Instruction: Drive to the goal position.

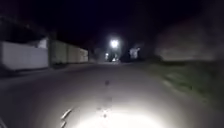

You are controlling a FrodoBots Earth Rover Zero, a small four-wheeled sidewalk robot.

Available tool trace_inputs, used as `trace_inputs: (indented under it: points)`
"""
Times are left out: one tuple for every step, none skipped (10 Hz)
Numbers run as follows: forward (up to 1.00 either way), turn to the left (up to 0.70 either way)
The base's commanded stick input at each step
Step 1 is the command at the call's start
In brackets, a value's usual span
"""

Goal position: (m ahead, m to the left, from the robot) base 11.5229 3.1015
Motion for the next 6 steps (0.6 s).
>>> trace_inputs:
  points:
    - [1.00,0.00]
    - [1.00,0.00]
    - [1.00,0.00]
    - [1.00,0.00]
    - [1.00,0.00]
    - [1.00,0.00]
